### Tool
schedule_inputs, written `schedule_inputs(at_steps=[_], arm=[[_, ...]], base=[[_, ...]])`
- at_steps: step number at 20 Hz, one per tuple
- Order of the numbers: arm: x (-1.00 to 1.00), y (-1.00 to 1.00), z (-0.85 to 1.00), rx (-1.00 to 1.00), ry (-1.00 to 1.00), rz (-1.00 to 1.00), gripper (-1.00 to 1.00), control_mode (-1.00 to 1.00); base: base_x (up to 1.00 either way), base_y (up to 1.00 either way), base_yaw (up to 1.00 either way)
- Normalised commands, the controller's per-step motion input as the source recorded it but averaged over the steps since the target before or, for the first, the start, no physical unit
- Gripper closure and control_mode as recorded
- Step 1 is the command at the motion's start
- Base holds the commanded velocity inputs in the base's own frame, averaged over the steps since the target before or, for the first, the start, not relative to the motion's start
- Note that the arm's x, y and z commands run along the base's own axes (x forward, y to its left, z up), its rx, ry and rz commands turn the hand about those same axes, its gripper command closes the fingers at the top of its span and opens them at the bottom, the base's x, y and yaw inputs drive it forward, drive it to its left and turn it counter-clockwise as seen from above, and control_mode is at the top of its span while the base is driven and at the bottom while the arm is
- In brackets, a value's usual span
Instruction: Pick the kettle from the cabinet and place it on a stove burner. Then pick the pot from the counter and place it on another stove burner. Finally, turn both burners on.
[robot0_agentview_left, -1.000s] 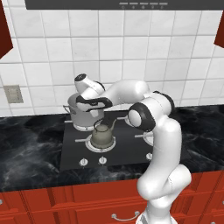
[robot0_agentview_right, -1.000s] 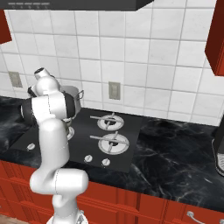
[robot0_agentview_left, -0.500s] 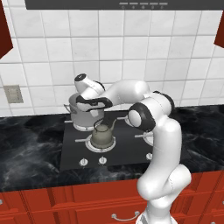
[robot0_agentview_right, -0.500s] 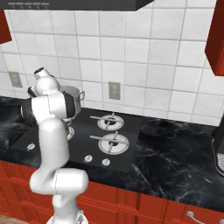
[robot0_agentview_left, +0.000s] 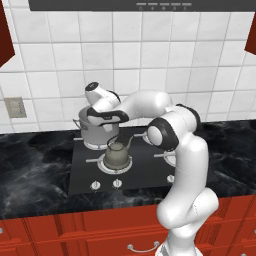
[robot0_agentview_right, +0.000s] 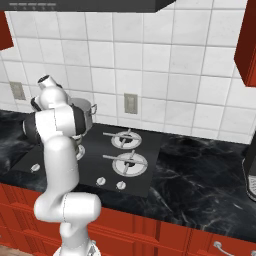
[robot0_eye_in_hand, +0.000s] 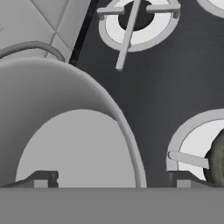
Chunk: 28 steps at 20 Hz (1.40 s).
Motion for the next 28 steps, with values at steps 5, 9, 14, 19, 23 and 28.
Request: schedule_inputs(at_steps=[5,9,14,19,23,28], arm=[[-0.04,0.01,0.19,0.0,0.0,-0.03,-1.0,-1.0],[-0.13,0.02,0.2,0.0,0.0,-0.01,-1.0,-1.0],[-0.22,0.04,0.24,0.0,0.0,0.0,-1.0,-1.0],[-0.28,0.04,0.3,0.0,0.0,0.0,-1.0,-1.0],[-0.33,0.03,0.37,0.0,-0.03,0.0,-1.0,-1.0],[-0.36,0.02,0.42,0.0,-0.08,0.0,-1.0,-1.0]], base=[[0.0,0.0,0.0],[0.0,0.0,0.0],[0.0,0.0,0.0],[0.0,0.0,0.0],[0.0,0.0,0.0],[0.0,0.0,0.0]])
